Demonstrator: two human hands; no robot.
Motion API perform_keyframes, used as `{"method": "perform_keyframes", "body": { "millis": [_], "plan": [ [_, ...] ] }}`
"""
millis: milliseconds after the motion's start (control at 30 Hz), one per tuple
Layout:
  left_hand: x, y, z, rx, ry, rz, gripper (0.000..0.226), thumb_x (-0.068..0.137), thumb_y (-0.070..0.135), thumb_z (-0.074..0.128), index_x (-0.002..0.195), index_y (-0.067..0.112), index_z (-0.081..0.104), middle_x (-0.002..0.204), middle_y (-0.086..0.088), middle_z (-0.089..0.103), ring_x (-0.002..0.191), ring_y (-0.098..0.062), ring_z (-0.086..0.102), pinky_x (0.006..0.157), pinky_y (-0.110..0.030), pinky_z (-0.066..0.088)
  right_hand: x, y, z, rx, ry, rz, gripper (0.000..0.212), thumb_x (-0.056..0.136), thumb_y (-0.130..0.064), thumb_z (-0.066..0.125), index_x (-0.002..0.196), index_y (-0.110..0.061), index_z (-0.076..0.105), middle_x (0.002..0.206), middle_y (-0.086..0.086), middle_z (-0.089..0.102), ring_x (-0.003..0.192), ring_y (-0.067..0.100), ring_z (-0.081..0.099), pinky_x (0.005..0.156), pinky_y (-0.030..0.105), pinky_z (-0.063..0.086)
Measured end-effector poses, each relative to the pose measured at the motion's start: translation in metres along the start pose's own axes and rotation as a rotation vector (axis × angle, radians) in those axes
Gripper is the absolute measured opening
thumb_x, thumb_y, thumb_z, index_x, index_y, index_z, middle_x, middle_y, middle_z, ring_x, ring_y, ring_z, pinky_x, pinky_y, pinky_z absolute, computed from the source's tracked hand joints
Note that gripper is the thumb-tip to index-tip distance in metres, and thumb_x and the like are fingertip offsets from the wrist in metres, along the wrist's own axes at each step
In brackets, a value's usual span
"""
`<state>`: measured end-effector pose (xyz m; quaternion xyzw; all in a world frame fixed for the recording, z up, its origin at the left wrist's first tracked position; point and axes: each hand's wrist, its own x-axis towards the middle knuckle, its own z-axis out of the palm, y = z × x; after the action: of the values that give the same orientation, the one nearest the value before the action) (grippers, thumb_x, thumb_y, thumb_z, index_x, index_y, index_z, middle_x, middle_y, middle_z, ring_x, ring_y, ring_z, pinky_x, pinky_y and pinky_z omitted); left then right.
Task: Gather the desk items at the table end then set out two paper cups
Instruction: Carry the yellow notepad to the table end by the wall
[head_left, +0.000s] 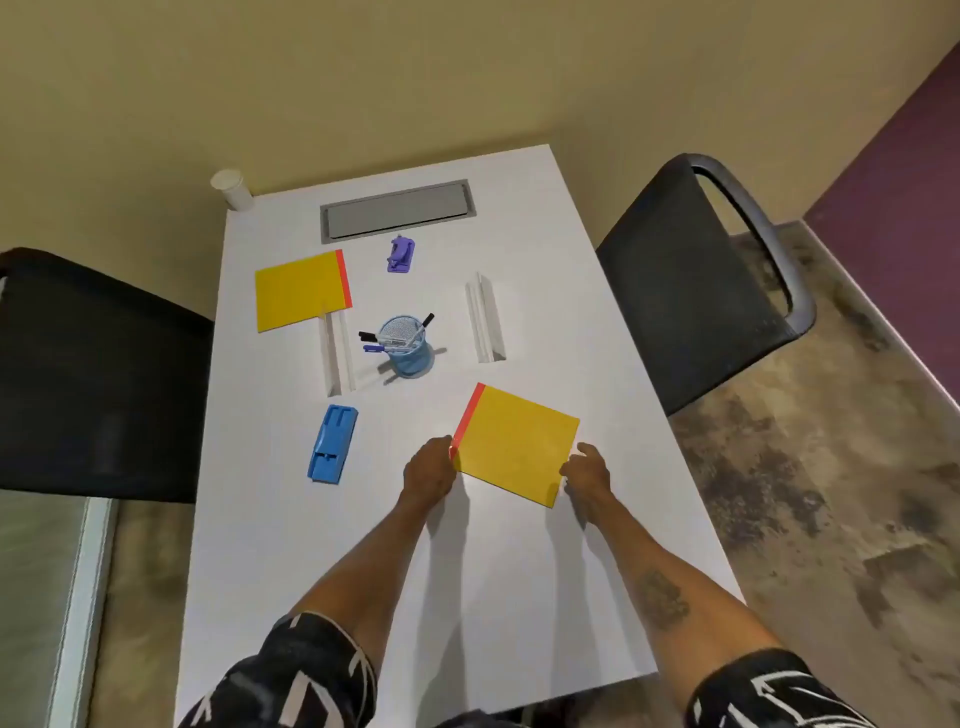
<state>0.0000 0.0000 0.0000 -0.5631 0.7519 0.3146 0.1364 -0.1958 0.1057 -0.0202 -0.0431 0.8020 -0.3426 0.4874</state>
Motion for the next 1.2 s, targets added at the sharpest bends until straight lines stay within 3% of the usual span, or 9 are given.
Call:
{"method": "perform_keyframes", "body": {
  "millis": [233,400,600,733,800,933,1033,1100,1200],
  "plan": [
    [0.02,-0.006,0.01,-0.018,-0.037,-0.005,0.033,0.096,0.004,0.037,0.121,0.007,0.059,0.127,-0.014,0.063,0.118,-0.037,0.06,0.095,-0.045,0.05,0.006,0.004,0.016,-0.09,0.076,0.055,0.062,0.093,0.004,0.051,0.152,-0.007,0.035,0.152,0.013,0.045,0.137,0.032,0.047,0.104,0.033,0.042],
    [0.029,-0.011,0.021,-0.022,-0.041,0.0,0.032,0.096,0.005,0.04,0.123,0.006,0.057,0.126,-0.015,0.062,0.116,-0.037,0.06,0.096,-0.044,0.051,0.014,0.005,0.027,-0.069,0.116,0.069,0.046,0.091,0.003,0.05,0.136,-0.008,0.048,0.131,0.014,0.055,0.112,0.026,0.054,0.088,0.031,0.042],
    [0.035,-0.015,0.025,-0.048,-0.016,-0.01,0.027,0.097,0.006,0.041,0.117,0.003,0.058,0.121,-0.016,0.063,0.111,-0.037,0.062,0.092,-0.042,0.05,0.02,0.003,0.031,0.135,0.108,0.126,0.061,0.094,-0.001,0.056,0.151,-0.005,0.035,0.149,0.014,0.046,0.134,0.032,0.048,0.103,0.035,0.042],
    [0.037,-0.016,0.026,-0.062,-0.018,-0.009,0.027,0.098,0.008,0.042,0.118,0.004,0.059,0.12,-0.016,0.064,0.11,-0.036,0.063,0.09,-0.041,0.051,0.026,0.002,0.033,0.259,0.07,0.177,0.017,0.094,-0.001,0.055,0.108,-0.01,0.052,0.095,0.006,0.054,0.084,0.026,0.058,0.073,0.034,0.049],
    [0.038,-0.018,0.026,-0.057,-0.023,-0.003,0.027,0.099,0.01,0.043,0.12,0.003,0.059,0.121,-0.017,0.064,0.111,-0.036,0.062,0.092,-0.041,0.051,0.03,0.001,0.035,0.252,0.088,0.17,0.014,0.093,0.001,0.055,0.082,-0.008,0.053,0.087,0.013,0.054,0.07,0.024,0.053,0.065,0.034,0.047],
    [0.04,-0.021,0.027,-0.084,-0.004,-0.003,0.026,0.098,0.009,0.043,0.119,0.002,0.058,0.125,-0.017,0.059,0.112,-0.037,0.061,0.094,-0.043,0.051,0.032,0.002,0.04,0.152,0.135,0.127,0.029,0.091,0.0,0.055,0.119,0.006,0.062,0.123,0.023,0.06,0.092,0.027,0.055,0.074,0.038,0.051],
    [0.043,-0.022,0.029,-0.087,0.023,-0.006,0.025,0.099,0.007,0.04,0.115,0.002,0.058,0.121,-0.017,0.063,0.11,-0.037,0.062,0.092,-0.042,0.051,0.03,0.004,0.041,0.156,0.145,0.12,0.01,0.09,-0.001,0.055,0.091,-0.009,0.061,0.114,0.022,0.057,0.091,0.026,0.052,0.065,0.029,0.042],
    [0.045,-0.022,0.027,-0.081,0.029,-0.008,0.024,0.098,0.007,0.04,0.113,0.002,0.058,0.118,-0.018,0.066,0.108,-0.038,0.063,0.089,-0.041,0.05,0.032,0.005,0.042,0.164,0.123,0.126,0.027,0.09,-0.001,0.055,0.08,-0.023,0.045,0.101,0.013,0.049,0.088,0.024,0.049,0.063,0.028,0.04],
    [0.048,-0.021,0.026,-0.06,0.019,-0.017,0.024,0.098,0.007,0.041,0.114,0.002,0.058,0.118,-0.018,0.067,0.109,-0.038,0.063,0.088,-0.04,0.049,0.036,0.009,0.039,0.222,0.094,0.136,0.029,0.093,-0.003,0.056,0.12,-0.015,0.056,0.111,0.013,0.055,0.09,0.023,0.052,0.076,0.032,0.044]
  ]
}}
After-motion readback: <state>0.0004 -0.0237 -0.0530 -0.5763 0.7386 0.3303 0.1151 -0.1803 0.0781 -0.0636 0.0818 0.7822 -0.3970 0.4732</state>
